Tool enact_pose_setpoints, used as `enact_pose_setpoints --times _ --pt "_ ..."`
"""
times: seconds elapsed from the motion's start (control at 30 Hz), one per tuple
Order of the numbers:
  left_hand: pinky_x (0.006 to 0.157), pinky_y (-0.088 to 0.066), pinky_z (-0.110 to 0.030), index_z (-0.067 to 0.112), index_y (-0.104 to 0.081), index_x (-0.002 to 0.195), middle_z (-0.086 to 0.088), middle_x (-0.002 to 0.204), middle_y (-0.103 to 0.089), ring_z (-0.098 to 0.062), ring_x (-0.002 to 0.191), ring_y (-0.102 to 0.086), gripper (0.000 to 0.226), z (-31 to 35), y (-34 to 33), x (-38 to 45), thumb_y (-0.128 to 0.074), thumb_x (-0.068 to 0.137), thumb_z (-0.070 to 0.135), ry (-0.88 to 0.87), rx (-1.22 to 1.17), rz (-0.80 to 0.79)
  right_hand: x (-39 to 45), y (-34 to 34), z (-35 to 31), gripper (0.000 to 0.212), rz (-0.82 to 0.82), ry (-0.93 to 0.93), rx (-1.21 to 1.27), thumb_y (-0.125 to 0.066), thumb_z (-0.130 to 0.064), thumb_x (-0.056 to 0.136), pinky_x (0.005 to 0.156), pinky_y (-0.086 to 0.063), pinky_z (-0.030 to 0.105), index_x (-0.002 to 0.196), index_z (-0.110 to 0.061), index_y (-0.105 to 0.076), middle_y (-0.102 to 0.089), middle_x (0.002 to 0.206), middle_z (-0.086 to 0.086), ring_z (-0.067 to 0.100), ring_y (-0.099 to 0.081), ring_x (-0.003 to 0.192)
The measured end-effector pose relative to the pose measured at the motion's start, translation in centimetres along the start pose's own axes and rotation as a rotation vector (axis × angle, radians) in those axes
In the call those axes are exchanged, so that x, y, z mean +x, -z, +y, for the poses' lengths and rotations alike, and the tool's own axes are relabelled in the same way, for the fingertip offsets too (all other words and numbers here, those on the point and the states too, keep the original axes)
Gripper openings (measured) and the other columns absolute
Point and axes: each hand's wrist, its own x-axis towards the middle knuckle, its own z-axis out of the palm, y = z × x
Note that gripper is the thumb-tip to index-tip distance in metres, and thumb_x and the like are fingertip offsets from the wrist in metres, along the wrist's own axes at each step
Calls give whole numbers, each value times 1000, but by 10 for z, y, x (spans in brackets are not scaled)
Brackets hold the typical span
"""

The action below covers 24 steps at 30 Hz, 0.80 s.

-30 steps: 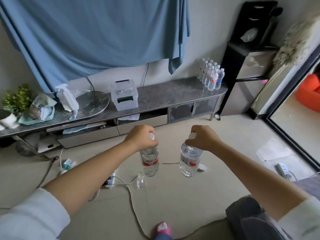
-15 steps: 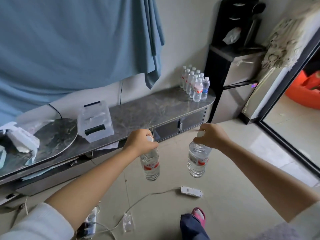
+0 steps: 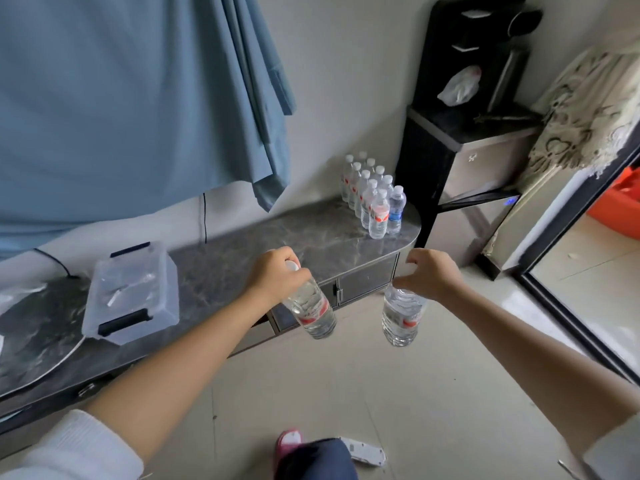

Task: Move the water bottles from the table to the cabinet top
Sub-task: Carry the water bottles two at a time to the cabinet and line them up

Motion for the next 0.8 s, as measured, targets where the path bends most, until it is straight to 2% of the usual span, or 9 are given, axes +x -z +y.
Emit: enact_pose_setpoints --times 0.1,0.2,0.27,0.33,0.43,0.53,0.6,0.67,0.8 --pt "52 -31 -22 22 -40 55 -5 82 -54 -21 78 -47 36 14 -8 41 -63 80 11 18 -40 4 40 8 13 28 18 -51 16 -72 -25 71 67 -41 27 90 -6 -64 -62 87 10 27 -55 84" --pt "55 -32 -24 22 -39 55 -5 79 -53 -26 79 -48 35 33 -21 96 -62 80 14 5 -64 -31 90 15 25 34 43 -80 15 -73 -25 71 73 -46 30 100 -8 -68 -69 101 12 30 -61 98" --pt "57 -34 -24 23 -38 56 -1 70 -49 -30 79 -50 32 46 -26 128 -61 77 20 -22 -81 -76 118 22 30 33 32 -107 2 -73 -24 71 69 -42 28 100 -8 -67 -66 98 12 30 -60 99" --pt "53 -32 -21 23 -38 56 4 65 -47 -24 77 -48 33 58 -29 162 -61 80 18 -55 -52 -98 150 29 34 29 17 -131 -14 -72 -23 72 69 -37 25 97 -10 -66 -59 90 10 29 -57 93" --pt "55 -32 -25 24 -38 57 -2 77 -53 -21 78 -46 31 79 -26 227 -59 80 22 -110 -40 -118 206 39 32 25 13 -172 -18 -71 -21 72 69 -38 24 95 -15 -64 -57 89 8 28 -58 94" --pt "68 -30 -24 19 -42 63 -1 87 -52 -20 81 -45 27 99 -24 284 -59 84 18 -177 -1 -113 252 51 32 29 51 -224 -39 -71 -24 72 69 -38 25 99 -14 -62 -56 89 6 29 -60 102" --pt "71 -30 -22 14 -46 74 -1 90 -52 -21 84 -46 17 114 -26 322 -58 86 17 -233 4 -100 282 61 34 33 87 -264 -34 -71 -24 73 69 -37 25 102 -11 -62 -57 90 8 29 -59 97" --pt "71 -30 -22 13 -47 79 -4 94 -54 -25 91 -51 14 127 -29 351 -57 87 17 -249 -11 -90 305 72 37 24 103 -280 -22 -71 -24 73 67 -37 26 91 -13 -60 -58 87 8 27 -54 85" --pt "59 -33 -25 16 -42 68 -3 91 -52 -21 82 -48 23 158 -43 415 -57 87 18 -213 -83 -44 355 91 48 19 153 -282 34 -70 -21 74 57 -34 27 81 -14 -54 -55 81 6 24 -49 78"
